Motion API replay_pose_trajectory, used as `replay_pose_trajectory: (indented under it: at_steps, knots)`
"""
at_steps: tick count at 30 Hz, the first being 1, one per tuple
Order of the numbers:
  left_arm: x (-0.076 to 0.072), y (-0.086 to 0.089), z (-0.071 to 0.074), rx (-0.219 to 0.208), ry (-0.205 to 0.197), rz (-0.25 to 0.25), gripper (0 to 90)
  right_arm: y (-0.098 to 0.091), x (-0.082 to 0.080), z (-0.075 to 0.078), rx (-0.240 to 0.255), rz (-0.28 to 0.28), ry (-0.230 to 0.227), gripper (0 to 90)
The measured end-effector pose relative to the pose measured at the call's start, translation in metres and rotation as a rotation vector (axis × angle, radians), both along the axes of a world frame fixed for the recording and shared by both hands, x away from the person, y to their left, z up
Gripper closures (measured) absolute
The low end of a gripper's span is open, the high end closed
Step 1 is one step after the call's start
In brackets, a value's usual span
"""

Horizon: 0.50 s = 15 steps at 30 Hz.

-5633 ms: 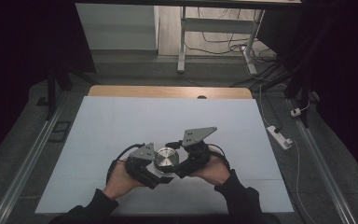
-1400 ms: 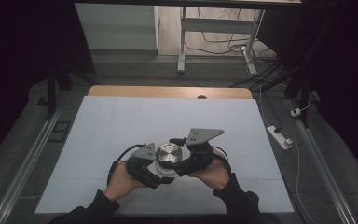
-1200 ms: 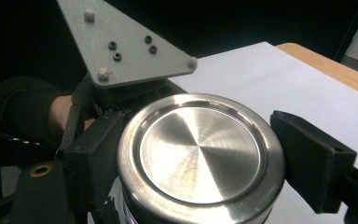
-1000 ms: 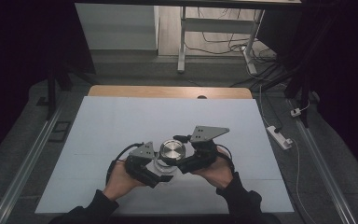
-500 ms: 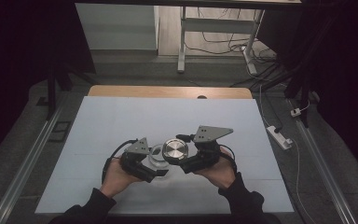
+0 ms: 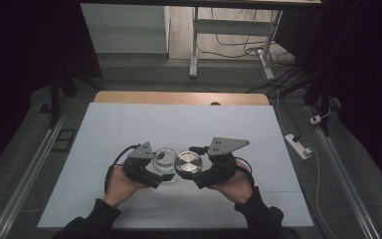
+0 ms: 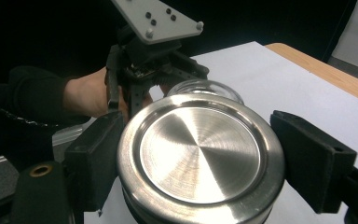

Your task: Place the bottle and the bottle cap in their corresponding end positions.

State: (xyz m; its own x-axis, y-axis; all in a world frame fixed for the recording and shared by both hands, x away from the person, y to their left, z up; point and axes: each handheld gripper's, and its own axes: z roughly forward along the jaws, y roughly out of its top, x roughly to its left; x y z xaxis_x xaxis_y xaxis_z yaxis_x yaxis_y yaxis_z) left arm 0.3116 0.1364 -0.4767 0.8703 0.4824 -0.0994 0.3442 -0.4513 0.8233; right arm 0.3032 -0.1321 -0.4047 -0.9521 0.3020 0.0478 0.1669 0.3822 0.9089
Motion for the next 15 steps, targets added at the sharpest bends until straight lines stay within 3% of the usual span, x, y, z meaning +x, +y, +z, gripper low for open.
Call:
replay_pose_trajectory:
  at_steps: [15]
  knots:
    - [0.016,0.012,0.006,-0.010,-0.017,0.075,16.1,-0.002,-0.009,-0.009,0.000,0.000,0.001,19.8]
